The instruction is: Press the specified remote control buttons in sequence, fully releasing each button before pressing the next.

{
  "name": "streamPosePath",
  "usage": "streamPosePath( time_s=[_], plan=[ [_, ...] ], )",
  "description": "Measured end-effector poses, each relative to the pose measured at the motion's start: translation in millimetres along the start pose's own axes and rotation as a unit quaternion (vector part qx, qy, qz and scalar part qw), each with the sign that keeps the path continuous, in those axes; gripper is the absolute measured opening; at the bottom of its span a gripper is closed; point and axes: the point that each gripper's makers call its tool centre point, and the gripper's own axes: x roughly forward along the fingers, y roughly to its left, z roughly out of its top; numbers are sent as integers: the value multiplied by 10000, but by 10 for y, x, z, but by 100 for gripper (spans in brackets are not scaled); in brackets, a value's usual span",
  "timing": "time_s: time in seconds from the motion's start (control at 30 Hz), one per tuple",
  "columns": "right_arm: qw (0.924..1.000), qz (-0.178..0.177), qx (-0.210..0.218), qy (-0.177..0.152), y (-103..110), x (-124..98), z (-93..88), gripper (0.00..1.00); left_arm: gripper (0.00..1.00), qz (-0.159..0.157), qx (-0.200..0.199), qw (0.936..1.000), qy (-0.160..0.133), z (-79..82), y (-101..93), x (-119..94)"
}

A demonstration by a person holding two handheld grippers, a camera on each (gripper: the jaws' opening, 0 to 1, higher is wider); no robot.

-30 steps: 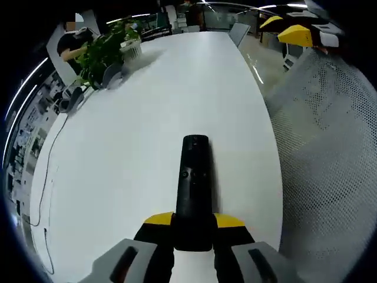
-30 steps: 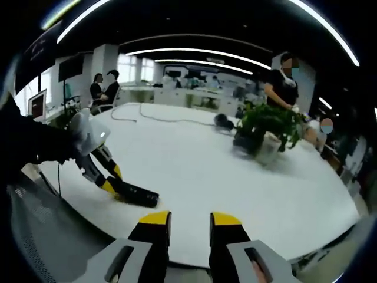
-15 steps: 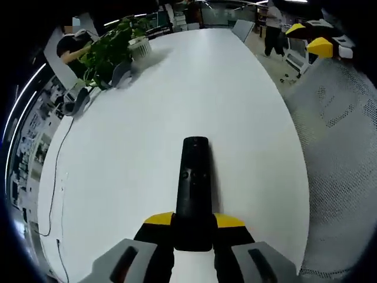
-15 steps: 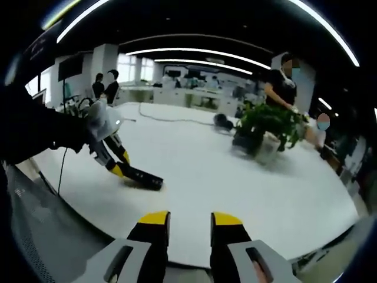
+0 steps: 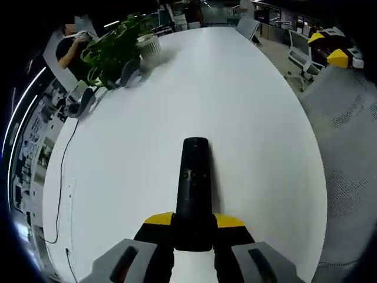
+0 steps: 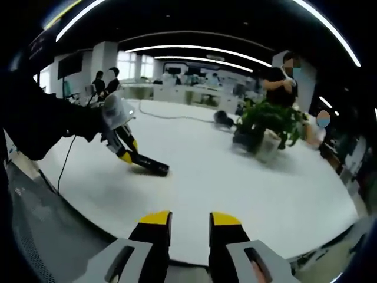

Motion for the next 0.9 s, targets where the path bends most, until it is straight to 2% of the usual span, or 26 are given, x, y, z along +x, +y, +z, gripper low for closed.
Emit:
streamPosePath(
  time_s=[0.27, 0.5, 0.77, 0.9],
  plan=[
    [10000, 14, 35, 25, 6, 1, -4, 22, 23, 57, -110, 9999, 48, -55, 301, 93],
    [9999, -16, 35, 94, -6, 7, -27, 22, 23, 95, -44, 9999, 123, -82, 469, 186],
    [9999, -32, 17, 162, -11, 11, -49, 21, 23, 162, -29, 9990, 411, -195, 720, 297],
    [9998, -33, 4, 200, -12, 12, -62, 20, 23, 186, -143, 9987, 461, -218, 824, 344]
  ],
)
